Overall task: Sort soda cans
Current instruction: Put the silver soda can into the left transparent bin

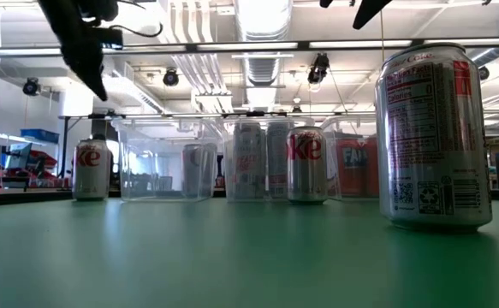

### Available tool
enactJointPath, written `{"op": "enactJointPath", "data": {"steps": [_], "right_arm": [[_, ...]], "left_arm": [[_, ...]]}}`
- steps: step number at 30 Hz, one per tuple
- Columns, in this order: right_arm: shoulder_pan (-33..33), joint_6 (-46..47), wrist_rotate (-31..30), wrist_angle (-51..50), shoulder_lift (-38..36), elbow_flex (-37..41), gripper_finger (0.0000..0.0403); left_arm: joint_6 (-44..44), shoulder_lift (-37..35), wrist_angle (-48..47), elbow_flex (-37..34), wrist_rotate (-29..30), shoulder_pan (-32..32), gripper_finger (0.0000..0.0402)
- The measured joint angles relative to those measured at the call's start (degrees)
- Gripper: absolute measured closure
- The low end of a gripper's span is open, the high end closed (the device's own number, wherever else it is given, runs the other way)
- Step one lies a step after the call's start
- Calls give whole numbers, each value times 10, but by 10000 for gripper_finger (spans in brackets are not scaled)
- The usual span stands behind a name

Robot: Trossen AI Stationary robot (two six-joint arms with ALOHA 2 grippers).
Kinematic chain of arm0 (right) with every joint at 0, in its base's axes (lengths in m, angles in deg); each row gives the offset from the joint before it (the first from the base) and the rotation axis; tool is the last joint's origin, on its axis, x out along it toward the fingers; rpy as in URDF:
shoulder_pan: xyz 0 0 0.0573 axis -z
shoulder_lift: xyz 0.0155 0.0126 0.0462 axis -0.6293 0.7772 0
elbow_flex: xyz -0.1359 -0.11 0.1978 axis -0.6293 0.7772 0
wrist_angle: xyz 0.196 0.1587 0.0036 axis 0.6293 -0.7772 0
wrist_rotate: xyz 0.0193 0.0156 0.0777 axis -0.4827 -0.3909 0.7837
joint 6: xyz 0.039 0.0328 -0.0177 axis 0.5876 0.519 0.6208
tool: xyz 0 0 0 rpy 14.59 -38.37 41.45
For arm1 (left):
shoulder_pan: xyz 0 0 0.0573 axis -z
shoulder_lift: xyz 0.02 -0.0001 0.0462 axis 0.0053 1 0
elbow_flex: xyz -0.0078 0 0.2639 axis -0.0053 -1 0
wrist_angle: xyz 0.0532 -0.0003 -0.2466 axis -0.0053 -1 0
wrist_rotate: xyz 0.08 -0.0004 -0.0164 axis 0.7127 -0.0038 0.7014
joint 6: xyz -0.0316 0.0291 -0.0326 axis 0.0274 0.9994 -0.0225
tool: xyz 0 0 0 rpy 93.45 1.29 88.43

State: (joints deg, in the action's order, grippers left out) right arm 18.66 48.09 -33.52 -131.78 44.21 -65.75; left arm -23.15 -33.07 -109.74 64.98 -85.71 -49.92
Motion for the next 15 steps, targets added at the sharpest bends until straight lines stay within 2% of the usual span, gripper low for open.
{"op": "enactJointPath", "data": {"steps": [6, 15], "right_arm": [[-2, 5, -1, 9, 0, 12, 35], [-12, 32, -1, 34, 2, 52, 35]], "left_arm": [[18, -13, 12, -35, -2, -19, 15], [-13, -35, 100, -145, 1, -71, 15]]}}
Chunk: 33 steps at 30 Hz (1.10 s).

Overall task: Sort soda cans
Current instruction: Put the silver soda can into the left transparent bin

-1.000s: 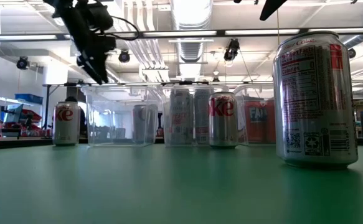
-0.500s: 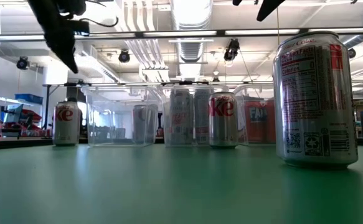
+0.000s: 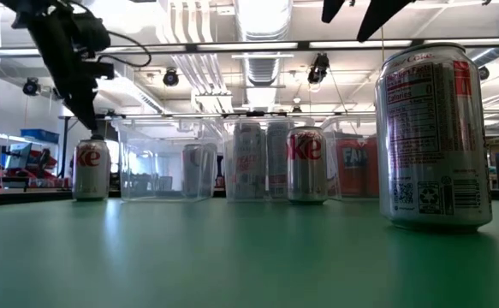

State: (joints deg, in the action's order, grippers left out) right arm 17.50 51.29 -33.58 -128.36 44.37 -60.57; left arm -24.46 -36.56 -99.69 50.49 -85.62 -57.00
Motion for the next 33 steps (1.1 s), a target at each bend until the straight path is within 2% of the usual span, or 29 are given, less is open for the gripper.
{"op": "enactJointPath", "data": {"steps": [5, 11, 25, 33], "right_arm": [[0, 10, 1, 2, 0, 6, 35], [1, 13, 1, 16, 0, 6, 35], [1, 15, 1, 27, 0, 6, 35], [-2, 15, 1, 40, 0, 6, 35]], "left_arm": [[-41, -13, 47, -14, 0, -3, 15], [-126, 5, 70, -6, 9, -1, 15], [-138, 109, -76, 101, 3, 0, 15], [-236, 168, -101, 147, 13, 1, 15]]}}
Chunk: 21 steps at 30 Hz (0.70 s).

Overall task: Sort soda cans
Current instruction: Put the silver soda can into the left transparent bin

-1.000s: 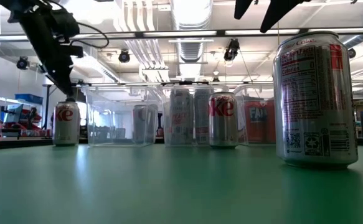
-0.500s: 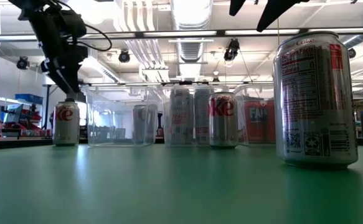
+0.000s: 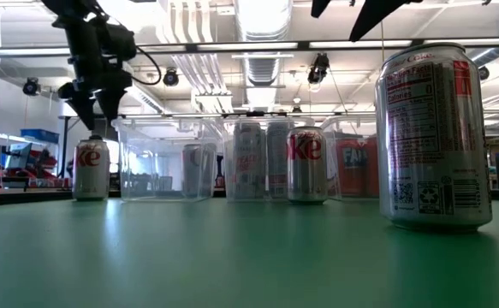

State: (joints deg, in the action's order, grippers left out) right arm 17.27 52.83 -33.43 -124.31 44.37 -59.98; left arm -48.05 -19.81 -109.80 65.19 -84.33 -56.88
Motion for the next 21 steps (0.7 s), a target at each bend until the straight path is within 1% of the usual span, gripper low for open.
{"op": "enactJointPath", "data": {"steps": [5, 9, 14, 18, 21], "right_arm": [[-8, 0, 0, 17, 0, 0, 35], [-14, 0, 0, 17, 0, 0, 35], [-14, -10, 0, 17, 0, 0, 35], [-17, -18, 1, 17, 0, 0, 35], [-21, -25, 1, 17, 0, 0, 35]], "left_arm": [[-105, 17, -4, 11, 20, 0, 15], [-164, 18, -2, 8, 27, 0, 15], [-200, 21, -1, 7, 27, 0, 15], [-228, 33, -34, 6, 28, 10, 16], [-247, 34, -36, -1, 45, 23, 19]]}}
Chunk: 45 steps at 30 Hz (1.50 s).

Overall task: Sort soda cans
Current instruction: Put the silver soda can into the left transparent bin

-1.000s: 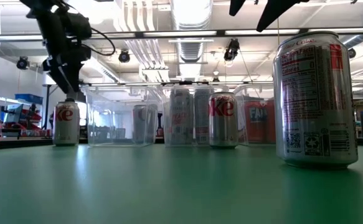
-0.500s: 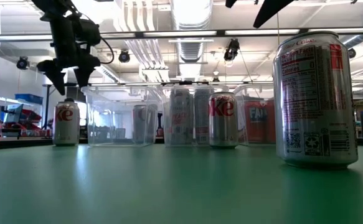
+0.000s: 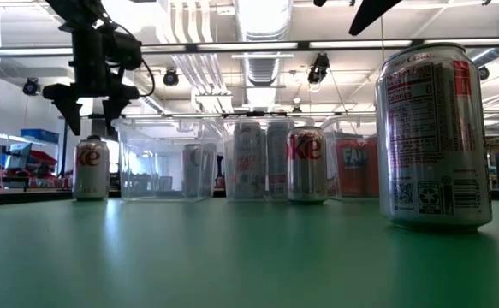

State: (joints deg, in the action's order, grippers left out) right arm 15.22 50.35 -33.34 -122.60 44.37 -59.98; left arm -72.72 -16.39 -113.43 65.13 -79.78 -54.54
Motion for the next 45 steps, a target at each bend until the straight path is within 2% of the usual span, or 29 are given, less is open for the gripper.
{"op": "enactJointPath", "data": {"steps": [6, 12, 20, 26, 30, 45], "right_arm": [[-10, -11, 0, 0, 0, 0, 35], [-25, -12, 0, -2, 0, 0, 35], [-34, -12, -1, -2, 0, 0, 35], [-35, -20, -1, -3, 0, 0, 35], [-35, -26, -2, -4, 0, 0, 35], [-45, -1, -2, -4, 0, 0, 35]], "left_arm": [[-26, 6, 11, -7, 15, 3, 30], [-47, 10, 4, -17, 2, 3, 33], [-80, 18, 48, -54, 1, -17, 33], [-103, 37, 59, -54, 6, -23, 33], [-95, 40, 60, -54, -18, -23, 33], [-135, 62, 74, -52, -7, -25, 37]]}}
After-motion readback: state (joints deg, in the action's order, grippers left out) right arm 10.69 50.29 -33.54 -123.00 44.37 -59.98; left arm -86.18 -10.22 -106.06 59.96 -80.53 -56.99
